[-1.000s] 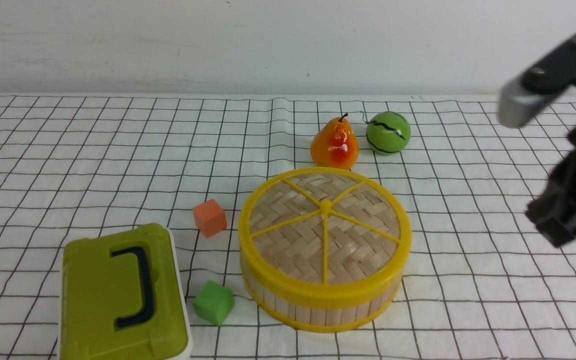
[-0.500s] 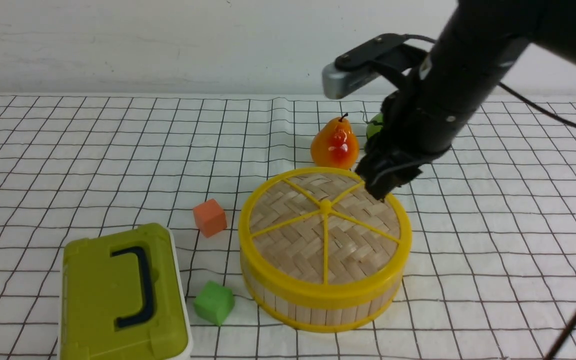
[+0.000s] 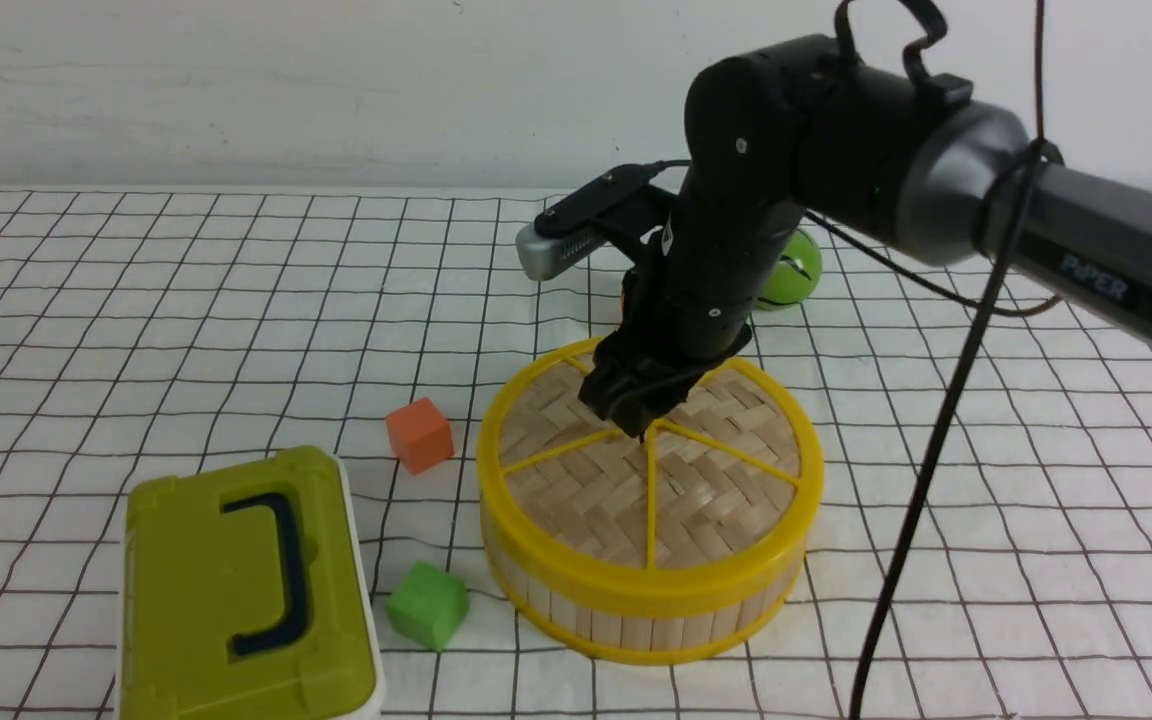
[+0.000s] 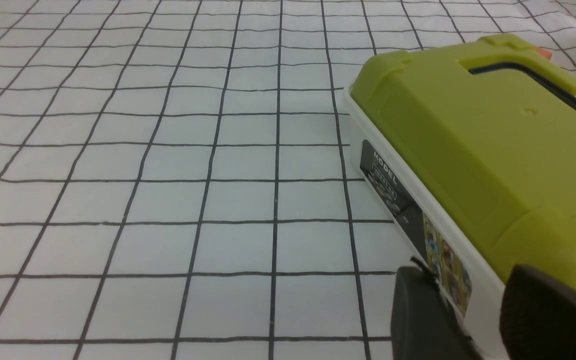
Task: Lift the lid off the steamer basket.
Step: Use the right arm to lift the lid of the steamer, then use the right arm to place the steamer lid on the table
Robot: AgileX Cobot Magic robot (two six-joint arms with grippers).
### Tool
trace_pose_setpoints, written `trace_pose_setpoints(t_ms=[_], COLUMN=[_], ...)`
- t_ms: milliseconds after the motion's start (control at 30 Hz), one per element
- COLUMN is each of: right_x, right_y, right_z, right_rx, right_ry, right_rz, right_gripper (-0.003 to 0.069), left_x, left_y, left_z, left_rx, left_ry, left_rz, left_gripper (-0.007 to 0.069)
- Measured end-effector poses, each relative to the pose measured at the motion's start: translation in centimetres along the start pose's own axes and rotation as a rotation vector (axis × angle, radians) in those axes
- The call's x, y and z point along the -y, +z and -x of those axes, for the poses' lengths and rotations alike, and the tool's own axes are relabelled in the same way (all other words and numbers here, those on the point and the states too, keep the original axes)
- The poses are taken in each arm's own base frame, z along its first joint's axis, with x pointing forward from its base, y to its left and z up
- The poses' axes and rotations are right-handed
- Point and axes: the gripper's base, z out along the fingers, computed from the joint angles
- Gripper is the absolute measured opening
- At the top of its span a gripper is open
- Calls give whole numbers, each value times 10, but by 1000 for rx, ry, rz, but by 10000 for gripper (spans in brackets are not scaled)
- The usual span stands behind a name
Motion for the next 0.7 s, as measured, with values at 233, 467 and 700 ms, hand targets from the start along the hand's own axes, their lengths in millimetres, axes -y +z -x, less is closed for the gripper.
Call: trace_pose_setpoints(t_ms=[233,467,700], right_x=[0,0,27], right_y=[-1,-30,-143], right_z=[1,-2,-27], right_rx=[4,13,143], right_ry=[4,-14,45], right_rz=[2,-30,-132], right_gripper=[148,104,104], left_x=[0,0,0], left_y=[0,0,0], left_z=[0,0,0], left_rx=[0,0,0], left_ry=[0,0,0], left_rz=[0,0,0], left_gripper=[240,239,239])
